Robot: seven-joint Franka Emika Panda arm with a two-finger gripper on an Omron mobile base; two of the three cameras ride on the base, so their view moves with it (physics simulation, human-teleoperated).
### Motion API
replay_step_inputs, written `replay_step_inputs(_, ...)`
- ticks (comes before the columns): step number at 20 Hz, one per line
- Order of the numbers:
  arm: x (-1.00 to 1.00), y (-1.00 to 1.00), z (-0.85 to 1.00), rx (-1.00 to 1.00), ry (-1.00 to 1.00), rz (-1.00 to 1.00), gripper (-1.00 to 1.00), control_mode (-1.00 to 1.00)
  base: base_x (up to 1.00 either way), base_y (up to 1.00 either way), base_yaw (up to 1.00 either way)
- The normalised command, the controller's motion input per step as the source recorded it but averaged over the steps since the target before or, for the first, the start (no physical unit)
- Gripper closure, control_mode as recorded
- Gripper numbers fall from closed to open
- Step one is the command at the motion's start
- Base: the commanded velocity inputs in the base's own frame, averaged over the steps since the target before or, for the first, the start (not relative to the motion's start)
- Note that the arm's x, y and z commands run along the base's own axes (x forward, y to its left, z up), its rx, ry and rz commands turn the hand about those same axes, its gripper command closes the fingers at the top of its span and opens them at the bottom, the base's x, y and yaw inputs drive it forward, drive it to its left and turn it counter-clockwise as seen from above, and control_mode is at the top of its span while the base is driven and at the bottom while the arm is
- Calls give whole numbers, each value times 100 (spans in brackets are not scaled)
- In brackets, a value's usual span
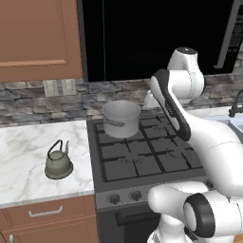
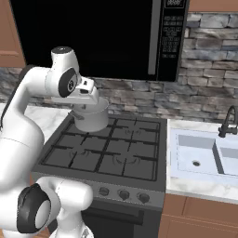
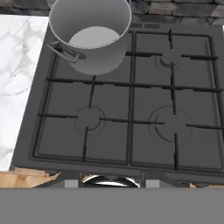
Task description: Pick the kettle from the counter and place it on a stove burner. Then turn the burner on.
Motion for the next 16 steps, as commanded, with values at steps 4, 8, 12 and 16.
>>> replay_step_inputs(4, 0, 21, 0, 0, 0, 0, -100, -100, 0, 0, 0)
replay_step_inputs(8, -6, 38, 0, 0, 0, 0, -100, -100, 0, 0, 0)
replay_step_inputs(12, -8, 52, 0, 3, 0, 0, -100, -100, 0, 0, 0)
replay_step_inputs(16, -7, 54, 0, 4, 0, 0, -100, -100, 0, 0, 0)
